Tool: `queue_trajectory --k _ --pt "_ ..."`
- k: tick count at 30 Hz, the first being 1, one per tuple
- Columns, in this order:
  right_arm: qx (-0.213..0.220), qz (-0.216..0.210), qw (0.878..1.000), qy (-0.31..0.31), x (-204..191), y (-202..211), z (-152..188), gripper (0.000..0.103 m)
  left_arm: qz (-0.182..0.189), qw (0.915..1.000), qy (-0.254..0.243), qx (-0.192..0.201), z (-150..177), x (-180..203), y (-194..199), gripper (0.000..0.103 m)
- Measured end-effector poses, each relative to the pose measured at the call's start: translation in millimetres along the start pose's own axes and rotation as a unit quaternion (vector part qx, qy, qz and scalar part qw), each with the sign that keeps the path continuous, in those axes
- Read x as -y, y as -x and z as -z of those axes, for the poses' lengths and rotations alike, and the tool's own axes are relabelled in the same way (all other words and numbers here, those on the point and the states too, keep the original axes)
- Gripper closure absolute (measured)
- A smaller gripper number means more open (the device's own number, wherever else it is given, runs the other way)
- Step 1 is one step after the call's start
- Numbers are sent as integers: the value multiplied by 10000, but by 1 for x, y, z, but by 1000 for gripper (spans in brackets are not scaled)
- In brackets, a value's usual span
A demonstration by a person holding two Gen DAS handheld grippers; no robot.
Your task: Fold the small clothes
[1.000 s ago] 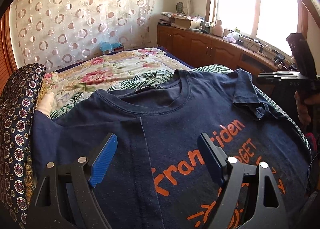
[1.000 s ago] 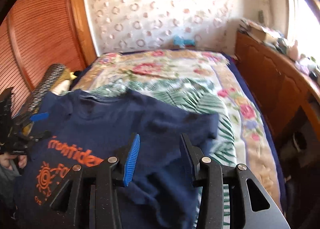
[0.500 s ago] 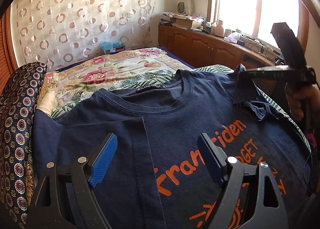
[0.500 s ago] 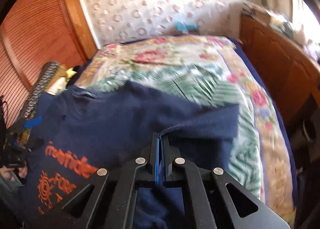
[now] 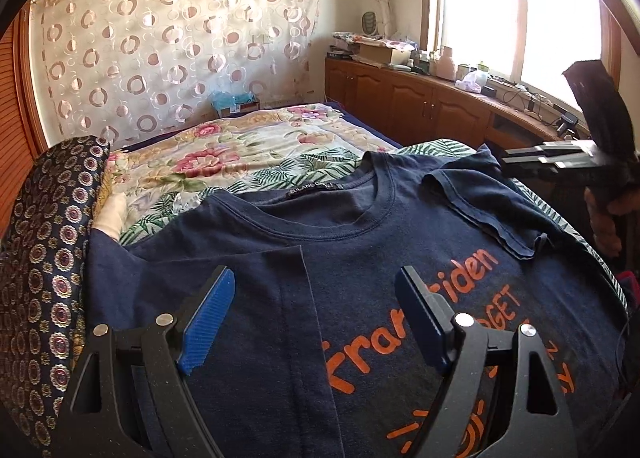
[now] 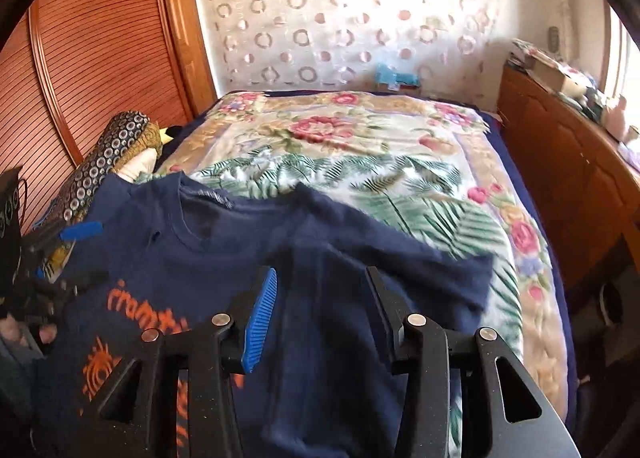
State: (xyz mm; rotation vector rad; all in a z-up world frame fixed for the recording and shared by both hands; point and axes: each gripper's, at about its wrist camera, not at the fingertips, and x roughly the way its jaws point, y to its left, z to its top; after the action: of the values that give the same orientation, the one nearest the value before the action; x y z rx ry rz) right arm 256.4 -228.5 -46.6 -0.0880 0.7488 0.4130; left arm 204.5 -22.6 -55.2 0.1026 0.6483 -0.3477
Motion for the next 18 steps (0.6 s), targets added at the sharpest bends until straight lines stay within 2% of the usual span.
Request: queue_trajectory --k 8,14,15,16,17,18 --pt "-376 -317 9987 125 -16 21 42 57 -202 9998 49 49 -7 -8 24 20" --pt "-547 -335 9976 255 -26 18 53 57 -321 9992 231 -19 4 -14 40 20" --pt "-571 -280 9974 328 -26 17 55 61 -349 9991 250 -29 7 -15 42 20" --pt "-591 -227 9971 418 -28 15 57 69 -371 9990 260 -37 8 -16 43 20" --pt "-643 -154 9966 501 -31 14 58 86 -397 9988 268 -43 10 -17 43 20" --pt "-681 -113 9962 536 -33 14 58 88 -418 9987 278 -46 11 -17 44 20"
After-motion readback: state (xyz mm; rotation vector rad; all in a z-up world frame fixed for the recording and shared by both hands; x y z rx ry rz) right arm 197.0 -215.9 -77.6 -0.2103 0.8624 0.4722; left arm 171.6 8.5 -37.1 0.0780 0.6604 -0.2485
